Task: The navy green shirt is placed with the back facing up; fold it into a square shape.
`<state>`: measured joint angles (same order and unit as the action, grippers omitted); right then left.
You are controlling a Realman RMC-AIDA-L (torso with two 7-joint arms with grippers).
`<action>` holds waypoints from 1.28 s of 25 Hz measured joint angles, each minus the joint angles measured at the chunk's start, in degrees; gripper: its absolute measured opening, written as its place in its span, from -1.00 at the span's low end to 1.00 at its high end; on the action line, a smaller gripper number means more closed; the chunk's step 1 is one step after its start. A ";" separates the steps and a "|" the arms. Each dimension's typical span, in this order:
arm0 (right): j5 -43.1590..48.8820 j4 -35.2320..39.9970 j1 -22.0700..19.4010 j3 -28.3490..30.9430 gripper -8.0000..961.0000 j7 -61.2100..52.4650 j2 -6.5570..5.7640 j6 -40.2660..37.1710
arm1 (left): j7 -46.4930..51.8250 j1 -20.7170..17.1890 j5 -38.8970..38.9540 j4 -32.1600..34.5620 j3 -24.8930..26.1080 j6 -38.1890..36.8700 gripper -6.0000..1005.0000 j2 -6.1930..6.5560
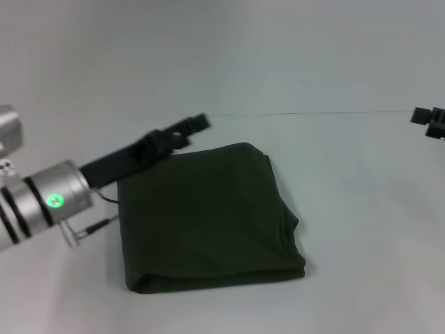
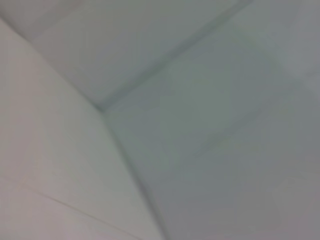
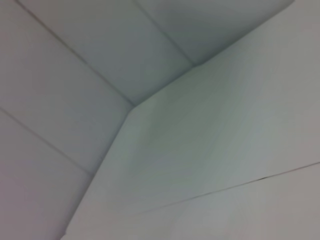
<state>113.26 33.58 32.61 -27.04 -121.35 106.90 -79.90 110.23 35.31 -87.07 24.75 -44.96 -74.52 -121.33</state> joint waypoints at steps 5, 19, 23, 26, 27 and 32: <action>0.28 -0.20 1.57 -2.59 0.71 -2.47 1.00 -0.57 | -0.17 -1.73 -0.27 0.41 -0.09 6.02 0.71 3.16; 0.32 -0.96 1.64 -3.07 0.71 -3.43 4.19 0.50 | 0.15 -1.48 -8.51 0.62 -0.97 23.89 0.78 3.94; 0.33 -0.97 1.44 -3.07 0.71 -3.79 4.35 0.83 | 0.04 -1.39 -9.38 0.70 -1.41 25.46 0.78 3.37; 0.34 -0.97 1.43 -3.05 0.71 -3.87 4.36 0.83 | 0.02 -1.20 -10.40 0.73 -1.55 26.51 0.78 3.02; 0.35 -0.97 1.43 -3.06 0.71 -3.88 4.33 0.84 | 0.01 -1.10 -10.83 0.73 -1.56 26.83 0.78 2.90; 0.38 -0.98 1.44 -3.23 0.71 -3.89 4.20 0.84 | -0.10 -0.74 -12.37 0.77 -1.63 27.99 0.78 1.90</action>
<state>113.64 32.60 34.05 -30.27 -125.24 111.10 -79.06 110.13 34.58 -99.44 25.52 -46.59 -46.53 -119.44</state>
